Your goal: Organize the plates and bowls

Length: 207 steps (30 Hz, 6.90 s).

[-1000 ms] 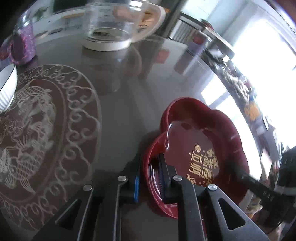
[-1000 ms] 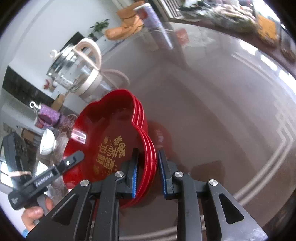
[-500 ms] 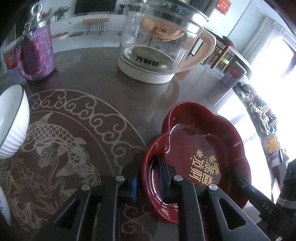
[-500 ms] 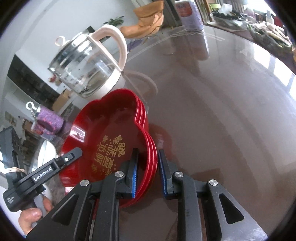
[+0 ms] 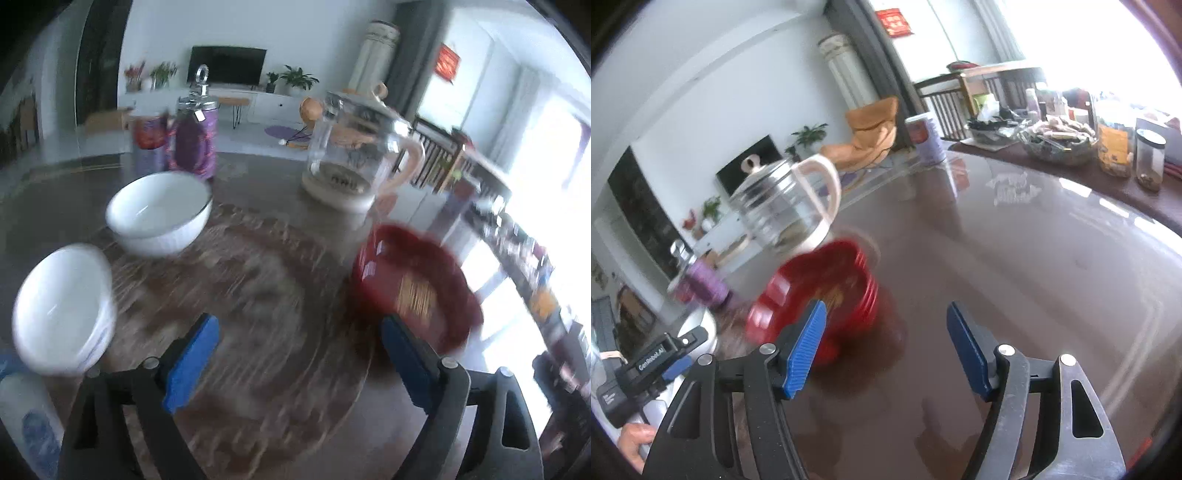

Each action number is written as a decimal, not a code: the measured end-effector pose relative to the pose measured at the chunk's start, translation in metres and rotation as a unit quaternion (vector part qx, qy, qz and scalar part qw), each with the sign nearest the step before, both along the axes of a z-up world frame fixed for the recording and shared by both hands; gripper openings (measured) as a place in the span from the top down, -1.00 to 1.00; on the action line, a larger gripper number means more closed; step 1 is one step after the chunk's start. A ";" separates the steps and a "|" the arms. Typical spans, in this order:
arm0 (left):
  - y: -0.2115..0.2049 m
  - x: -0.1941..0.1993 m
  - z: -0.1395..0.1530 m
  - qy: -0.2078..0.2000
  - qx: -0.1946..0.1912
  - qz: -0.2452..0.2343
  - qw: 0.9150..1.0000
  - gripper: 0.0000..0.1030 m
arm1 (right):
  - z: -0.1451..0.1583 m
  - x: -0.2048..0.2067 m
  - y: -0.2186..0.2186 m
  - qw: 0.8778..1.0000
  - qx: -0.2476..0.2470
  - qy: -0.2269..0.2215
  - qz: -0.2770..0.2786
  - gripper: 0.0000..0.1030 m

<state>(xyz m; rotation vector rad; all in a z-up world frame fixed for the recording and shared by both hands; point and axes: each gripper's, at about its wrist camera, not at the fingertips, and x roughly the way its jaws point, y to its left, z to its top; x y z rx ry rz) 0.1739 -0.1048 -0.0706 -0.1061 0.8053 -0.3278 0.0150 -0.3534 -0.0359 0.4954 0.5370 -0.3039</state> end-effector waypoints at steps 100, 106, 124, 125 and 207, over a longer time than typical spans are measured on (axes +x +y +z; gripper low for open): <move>0.284 -0.070 -0.044 0.128 -0.035 0.117 0.984 0.50 | -0.040 0.102 0.340 0.876 0.011 0.179 0.447 0.54; 0.277 -0.075 -0.044 0.124 -0.033 0.109 0.986 0.73 | -0.045 0.101 0.334 0.879 0.023 0.176 0.443 0.75; 0.116 -0.054 -0.029 0.091 -0.033 -0.041 0.994 0.71 | -0.034 0.055 0.185 0.948 0.022 0.131 0.291 0.74; 0.106 -0.047 -0.031 0.091 -0.036 -0.047 0.994 0.71 | -0.035 0.057 0.173 0.952 0.024 0.130 0.276 0.74; 0.141 -0.048 -0.068 0.067 0.115 0.057 0.989 -1.00 | -0.072 -0.001 0.095 0.971 -0.131 0.162 0.118 -0.63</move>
